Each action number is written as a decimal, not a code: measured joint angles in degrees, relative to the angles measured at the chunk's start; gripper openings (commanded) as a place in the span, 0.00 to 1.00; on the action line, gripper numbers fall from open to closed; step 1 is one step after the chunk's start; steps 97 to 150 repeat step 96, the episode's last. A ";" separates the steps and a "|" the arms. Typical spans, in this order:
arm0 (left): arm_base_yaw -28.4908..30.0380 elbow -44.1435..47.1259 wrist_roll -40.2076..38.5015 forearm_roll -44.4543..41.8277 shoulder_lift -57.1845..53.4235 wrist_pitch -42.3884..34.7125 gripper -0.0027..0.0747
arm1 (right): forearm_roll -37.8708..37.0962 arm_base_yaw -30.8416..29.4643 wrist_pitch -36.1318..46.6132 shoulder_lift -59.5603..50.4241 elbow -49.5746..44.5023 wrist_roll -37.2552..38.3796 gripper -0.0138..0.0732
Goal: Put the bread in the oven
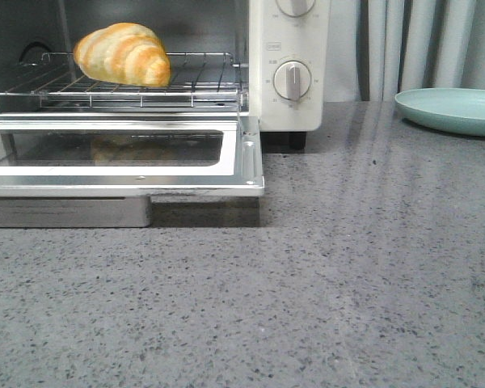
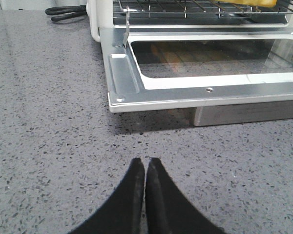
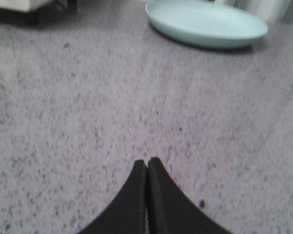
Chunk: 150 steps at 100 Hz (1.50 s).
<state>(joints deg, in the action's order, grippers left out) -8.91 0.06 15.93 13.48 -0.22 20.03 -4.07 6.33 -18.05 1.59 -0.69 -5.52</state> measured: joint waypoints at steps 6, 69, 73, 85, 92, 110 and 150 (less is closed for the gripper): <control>0.00 0.00 0.00 0.00 0.00 0.00 0.01 | -0.11 0.00 -0.68 -0.78 0.11 0.29 0.08; 0.00 -0.06 0.00 0.00 0.00 0.00 0.01 | -0.83 0.00 -0.81 -1.98 0.11 0.77 0.08; 0.00 -0.06 0.00 0.00 0.00 0.00 0.01 | -0.83 0.00 -0.81 -1.98 0.11 0.77 0.08; 0.00 -0.06 0.00 0.00 0.00 0.00 0.01 | -0.84 0.00 -0.81 -1.98 0.11 0.77 0.08; 0.00 -0.06 0.00 0.00 0.00 0.00 0.01 | -0.84 0.00 -0.81 -1.98 0.11 0.77 0.08; 0.00 -0.06 0.00 0.00 0.00 0.00 0.01 | -0.84 0.00 -0.81 -1.98 0.11 0.77 0.08; 0.00 -0.06 0.00 0.00 0.00 0.00 0.01 | -0.84 0.00 -0.81 -1.98 0.11 0.77 0.08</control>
